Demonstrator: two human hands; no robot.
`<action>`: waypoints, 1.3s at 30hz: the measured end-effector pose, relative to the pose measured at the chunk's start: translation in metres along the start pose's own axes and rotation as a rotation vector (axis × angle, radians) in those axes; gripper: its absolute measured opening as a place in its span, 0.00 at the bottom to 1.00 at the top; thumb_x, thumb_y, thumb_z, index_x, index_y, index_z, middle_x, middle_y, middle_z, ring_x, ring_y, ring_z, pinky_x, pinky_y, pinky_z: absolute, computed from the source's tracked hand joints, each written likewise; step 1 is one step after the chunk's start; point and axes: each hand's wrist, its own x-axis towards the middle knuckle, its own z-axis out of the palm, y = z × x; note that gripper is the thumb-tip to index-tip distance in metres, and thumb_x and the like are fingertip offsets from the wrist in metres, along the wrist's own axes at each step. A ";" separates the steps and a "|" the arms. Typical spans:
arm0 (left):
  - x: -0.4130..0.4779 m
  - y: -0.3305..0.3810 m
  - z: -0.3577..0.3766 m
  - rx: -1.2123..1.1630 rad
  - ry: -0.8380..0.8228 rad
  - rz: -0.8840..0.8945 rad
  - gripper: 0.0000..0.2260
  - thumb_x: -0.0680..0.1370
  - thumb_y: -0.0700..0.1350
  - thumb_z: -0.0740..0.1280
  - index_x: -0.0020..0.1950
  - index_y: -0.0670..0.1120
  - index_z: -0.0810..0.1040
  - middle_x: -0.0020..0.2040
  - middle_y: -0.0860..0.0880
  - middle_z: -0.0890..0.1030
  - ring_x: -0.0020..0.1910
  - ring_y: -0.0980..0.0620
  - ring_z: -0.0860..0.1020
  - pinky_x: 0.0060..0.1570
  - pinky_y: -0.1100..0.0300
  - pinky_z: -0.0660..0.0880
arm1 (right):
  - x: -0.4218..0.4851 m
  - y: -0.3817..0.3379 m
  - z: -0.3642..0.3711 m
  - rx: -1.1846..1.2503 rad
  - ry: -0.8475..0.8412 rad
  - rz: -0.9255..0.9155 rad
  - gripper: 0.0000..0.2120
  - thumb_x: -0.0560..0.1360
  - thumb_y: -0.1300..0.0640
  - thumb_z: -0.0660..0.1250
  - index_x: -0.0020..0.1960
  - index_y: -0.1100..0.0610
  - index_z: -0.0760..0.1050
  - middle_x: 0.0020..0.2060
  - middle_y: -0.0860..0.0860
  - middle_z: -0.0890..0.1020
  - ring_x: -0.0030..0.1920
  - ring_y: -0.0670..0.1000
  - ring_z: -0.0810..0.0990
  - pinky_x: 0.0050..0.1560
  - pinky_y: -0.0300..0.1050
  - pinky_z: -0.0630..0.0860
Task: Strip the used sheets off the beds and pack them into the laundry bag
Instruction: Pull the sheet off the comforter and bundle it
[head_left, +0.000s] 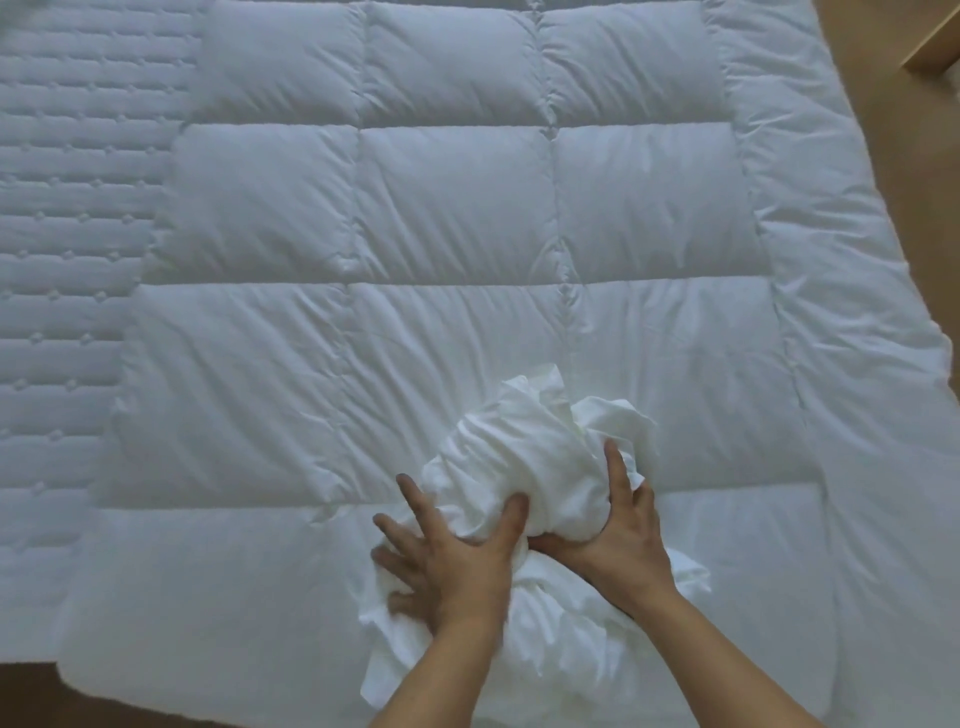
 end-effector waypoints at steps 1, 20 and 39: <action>0.005 -0.014 0.001 0.044 0.046 0.036 0.55 0.61 0.79 0.62 0.75 0.66 0.29 0.81 0.47 0.37 0.80 0.42 0.40 0.74 0.35 0.47 | 0.003 0.002 -0.002 0.008 -0.010 0.003 0.69 0.45 0.22 0.75 0.73 0.26 0.35 0.74 0.51 0.57 0.75 0.57 0.61 0.68 0.61 0.70; 0.022 -0.038 -0.032 -0.449 -0.343 0.129 0.34 0.60 0.65 0.79 0.65 0.66 0.75 0.52 0.59 0.85 0.51 0.55 0.84 0.56 0.49 0.81 | -0.011 0.003 -0.006 0.410 -0.037 -0.088 0.60 0.45 0.36 0.86 0.71 0.25 0.59 0.65 0.41 0.76 0.64 0.47 0.77 0.61 0.52 0.79; -0.106 0.108 -0.159 -0.360 -0.602 0.798 0.37 0.55 0.65 0.80 0.63 0.61 0.78 0.53 0.55 0.85 0.51 0.53 0.85 0.54 0.48 0.81 | -0.181 -0.089 -0.113 0.655 0.658 -0.265 0.56 0.49 0.26 0.79 0.73 0.34 0.62 0.64 0.44 0.76 0.63 0.48 0.77 0.62 0.55 0.77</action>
